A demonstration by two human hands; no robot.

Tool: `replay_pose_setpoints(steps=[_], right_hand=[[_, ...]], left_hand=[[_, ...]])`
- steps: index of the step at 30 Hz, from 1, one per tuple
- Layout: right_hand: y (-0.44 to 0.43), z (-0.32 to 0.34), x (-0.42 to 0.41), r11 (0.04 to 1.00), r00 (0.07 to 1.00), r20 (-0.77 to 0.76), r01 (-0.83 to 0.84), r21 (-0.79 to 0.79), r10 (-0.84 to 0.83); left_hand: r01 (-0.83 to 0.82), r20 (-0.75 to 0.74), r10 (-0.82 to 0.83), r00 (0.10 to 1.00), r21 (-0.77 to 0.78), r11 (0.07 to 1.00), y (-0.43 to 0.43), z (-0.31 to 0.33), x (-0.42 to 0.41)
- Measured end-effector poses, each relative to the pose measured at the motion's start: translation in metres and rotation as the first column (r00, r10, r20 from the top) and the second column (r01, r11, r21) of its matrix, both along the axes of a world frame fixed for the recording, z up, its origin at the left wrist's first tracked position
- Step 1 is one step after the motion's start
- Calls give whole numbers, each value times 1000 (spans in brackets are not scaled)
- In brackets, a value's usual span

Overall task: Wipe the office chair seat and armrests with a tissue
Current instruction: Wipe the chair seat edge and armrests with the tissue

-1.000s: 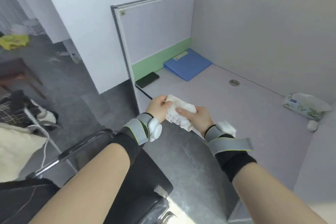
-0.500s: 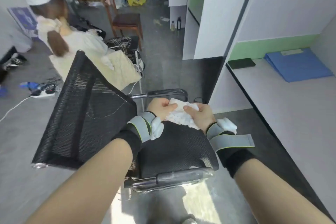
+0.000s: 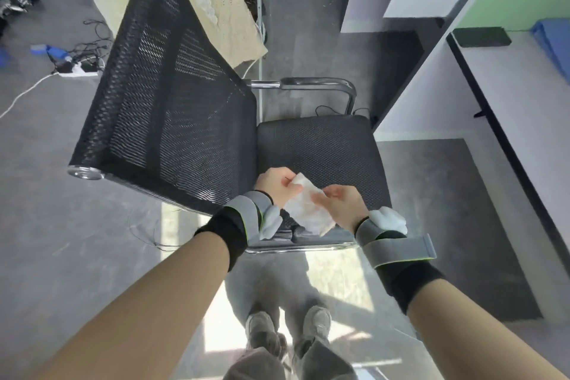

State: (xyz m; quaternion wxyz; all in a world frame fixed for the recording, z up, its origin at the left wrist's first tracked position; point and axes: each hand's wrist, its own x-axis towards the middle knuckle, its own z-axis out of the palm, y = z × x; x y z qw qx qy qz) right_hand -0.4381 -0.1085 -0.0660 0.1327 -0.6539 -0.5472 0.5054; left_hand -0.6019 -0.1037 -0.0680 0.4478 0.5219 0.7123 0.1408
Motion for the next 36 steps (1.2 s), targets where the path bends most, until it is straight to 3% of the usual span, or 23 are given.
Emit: replay_pose_setpoints(steps=[8,15,19,24,30,32,34,36], right_hand=[[-25,-84,0,997,995,56,-77,7,77],[-34,-125,9,967,922,330,-242,76,204],[-37,-138,15,906,859,468,-348,240,206],[-44,-141,8,769,859,425,-469,434,285],[-55,-154,6,712,810,419,-572,407,411],[-57,-162,7,665,756,478,-639,386,448],[-59,-170,7,634,700,550,-689,352,455],[-61,-173,4,627,655,619,-713,315,433]], left_hand=[[-8,-32,7,999,-54,998,-18,-71,1],[38,-29,-40,999,-87,995,-19,-113,15],[13,-40,-15,999,-41,999,-18,-130,23],[-63,-21,62,998,-56,996,-19,-139,33],[-28,53,33,998,-89,996,-22,-142,22],[31,-74,-37,997,-78,996,-27,-143,17],[123,-284,-138,949,-68,990,-33,-143,11],[199,-391,-217,895,-87,976,-39,-140,3]])
